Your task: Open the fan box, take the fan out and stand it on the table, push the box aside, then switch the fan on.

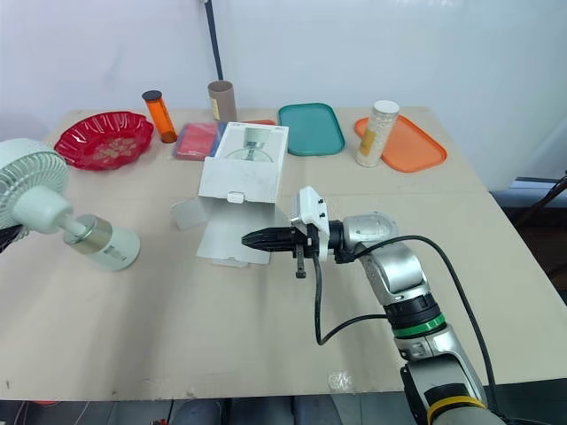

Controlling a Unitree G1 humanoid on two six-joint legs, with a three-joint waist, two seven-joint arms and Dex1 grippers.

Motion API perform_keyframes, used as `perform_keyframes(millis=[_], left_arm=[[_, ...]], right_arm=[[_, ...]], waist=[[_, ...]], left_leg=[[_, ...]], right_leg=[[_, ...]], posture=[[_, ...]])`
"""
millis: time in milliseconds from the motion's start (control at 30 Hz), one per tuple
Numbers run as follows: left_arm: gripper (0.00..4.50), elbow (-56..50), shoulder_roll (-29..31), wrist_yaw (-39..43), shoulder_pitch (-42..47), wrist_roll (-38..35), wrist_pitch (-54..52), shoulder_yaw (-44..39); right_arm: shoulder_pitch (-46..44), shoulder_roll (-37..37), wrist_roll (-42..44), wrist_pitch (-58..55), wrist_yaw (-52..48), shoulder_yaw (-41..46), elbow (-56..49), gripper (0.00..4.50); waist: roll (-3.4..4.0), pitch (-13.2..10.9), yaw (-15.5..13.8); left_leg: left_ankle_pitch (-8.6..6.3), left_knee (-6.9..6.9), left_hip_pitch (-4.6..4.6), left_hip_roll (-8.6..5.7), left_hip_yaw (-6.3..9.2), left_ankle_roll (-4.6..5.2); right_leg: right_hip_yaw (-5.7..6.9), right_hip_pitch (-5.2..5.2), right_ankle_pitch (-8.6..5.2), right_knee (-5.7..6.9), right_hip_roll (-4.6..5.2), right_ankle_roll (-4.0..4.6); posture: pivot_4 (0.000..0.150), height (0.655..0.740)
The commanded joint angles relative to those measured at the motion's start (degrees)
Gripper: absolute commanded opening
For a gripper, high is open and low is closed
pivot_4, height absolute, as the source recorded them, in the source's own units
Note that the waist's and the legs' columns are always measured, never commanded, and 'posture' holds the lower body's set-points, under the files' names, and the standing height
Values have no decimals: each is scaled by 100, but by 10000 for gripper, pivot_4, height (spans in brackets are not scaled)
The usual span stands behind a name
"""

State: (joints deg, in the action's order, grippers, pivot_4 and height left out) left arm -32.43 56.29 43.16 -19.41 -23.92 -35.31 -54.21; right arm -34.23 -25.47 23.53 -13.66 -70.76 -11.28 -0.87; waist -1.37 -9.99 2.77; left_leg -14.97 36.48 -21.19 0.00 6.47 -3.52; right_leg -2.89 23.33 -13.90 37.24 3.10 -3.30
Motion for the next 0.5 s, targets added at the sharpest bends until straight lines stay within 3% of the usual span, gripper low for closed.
perform_keyframes(millis=[33, 500], left_arm=[[19813, 68, 105, -171, 234, 202, -76, -3], [19813, 56, 4, -233, 681, 322, -751, 842]], right_arm=[[25, 5, -13, 77, 45, 28, -176, 0], [189, -87, 20, -29, 220, 79, -406, 0]], waist=[[1, -1, 0], [4, 0, -5]], left_leg=[[0, 0, 0, 0, 0, 0], [0, -1, 3, -1, 1, 0]], right_leg=[[0, 0, 0, 0, 0, 0], [0, -3, 1, 1, 2, 0]], posture=[[1500, 7400], [1500, 7400]])
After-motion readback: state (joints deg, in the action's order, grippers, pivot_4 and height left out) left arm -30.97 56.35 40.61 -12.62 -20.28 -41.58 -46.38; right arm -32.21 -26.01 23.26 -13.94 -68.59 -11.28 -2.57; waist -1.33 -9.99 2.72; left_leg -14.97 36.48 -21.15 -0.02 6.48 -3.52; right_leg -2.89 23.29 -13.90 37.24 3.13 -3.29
